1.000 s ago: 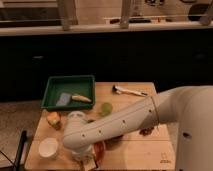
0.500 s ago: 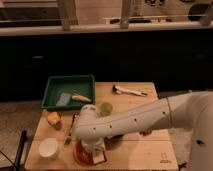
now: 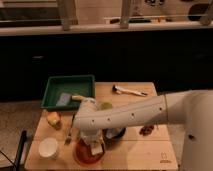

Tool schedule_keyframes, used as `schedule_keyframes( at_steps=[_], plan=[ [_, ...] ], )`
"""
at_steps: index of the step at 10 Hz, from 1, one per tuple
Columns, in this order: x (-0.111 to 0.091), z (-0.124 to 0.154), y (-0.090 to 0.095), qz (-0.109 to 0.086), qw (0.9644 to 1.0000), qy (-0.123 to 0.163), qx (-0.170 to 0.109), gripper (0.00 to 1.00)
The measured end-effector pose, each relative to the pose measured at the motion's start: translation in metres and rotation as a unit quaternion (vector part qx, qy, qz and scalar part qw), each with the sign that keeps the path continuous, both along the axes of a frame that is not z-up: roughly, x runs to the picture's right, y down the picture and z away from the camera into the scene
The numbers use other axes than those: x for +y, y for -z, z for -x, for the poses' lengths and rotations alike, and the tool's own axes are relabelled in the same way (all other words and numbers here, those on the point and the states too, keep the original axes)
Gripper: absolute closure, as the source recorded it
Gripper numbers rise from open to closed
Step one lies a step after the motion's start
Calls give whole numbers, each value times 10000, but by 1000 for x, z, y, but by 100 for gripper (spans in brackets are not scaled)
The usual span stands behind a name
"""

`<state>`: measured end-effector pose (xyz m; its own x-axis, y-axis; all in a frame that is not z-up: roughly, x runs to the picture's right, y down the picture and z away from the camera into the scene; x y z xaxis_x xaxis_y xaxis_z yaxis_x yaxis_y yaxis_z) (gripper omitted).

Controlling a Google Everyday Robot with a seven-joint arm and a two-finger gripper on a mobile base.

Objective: Wipe red bowl with eraser

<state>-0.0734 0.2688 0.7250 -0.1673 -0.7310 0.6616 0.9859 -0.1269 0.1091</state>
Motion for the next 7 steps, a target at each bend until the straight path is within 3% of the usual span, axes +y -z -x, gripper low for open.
schedule_keyframes(
  at_steps=[3, 7],
  plan=[
    [15, 26, 9, 48, 9990, 323, -312, 98],
    [45, 31, 32, 145, 9970, 477, -587, 98]
  ],
)
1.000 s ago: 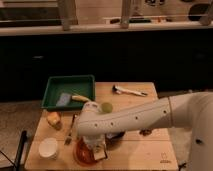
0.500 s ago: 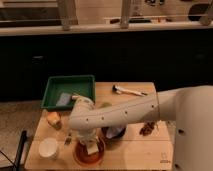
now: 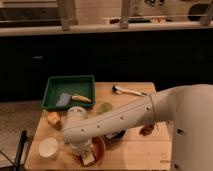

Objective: Wipe red bowl with eraser

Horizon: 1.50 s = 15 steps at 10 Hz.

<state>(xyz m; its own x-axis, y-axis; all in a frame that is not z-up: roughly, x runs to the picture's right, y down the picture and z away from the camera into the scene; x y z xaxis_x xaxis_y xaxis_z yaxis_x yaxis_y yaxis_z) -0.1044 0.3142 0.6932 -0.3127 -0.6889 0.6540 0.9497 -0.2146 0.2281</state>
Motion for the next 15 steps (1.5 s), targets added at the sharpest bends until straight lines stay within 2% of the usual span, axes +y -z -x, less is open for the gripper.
schedule_keyframes(
  at_steps=[4, 7, 10, 15],
  plan=[
    [2, -32, -5, 79, 9993, -274, 241, 98],
    [-15, -55, -18, 4, 9972, -570, 479, 98],
    [-25, -46, -30, 11, 9972, -628, 413, 98],
    [-22, -33, -27, 43, 9984, -527, 192, 98]
  ],
)
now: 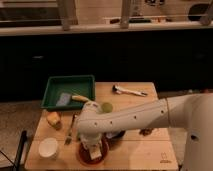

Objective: Wipe red bowl with eraser

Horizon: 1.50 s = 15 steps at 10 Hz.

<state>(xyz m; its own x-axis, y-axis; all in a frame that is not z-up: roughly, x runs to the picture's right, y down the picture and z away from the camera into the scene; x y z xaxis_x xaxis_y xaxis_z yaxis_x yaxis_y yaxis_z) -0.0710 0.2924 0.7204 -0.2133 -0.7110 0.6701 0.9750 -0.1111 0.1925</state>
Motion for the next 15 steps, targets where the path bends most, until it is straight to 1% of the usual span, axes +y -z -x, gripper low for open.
schedule_keyframes(
  at_steps=[2, 6, 15],
  plan=[
    [-1, 4, 2, -22, 9999, 37, -91, 98],
    [-4, 8, 6, -62, 9998, 96, -179, 98],
    [-4, 9, 6, -67, 9997, 101, -189, 98]
  ],
)
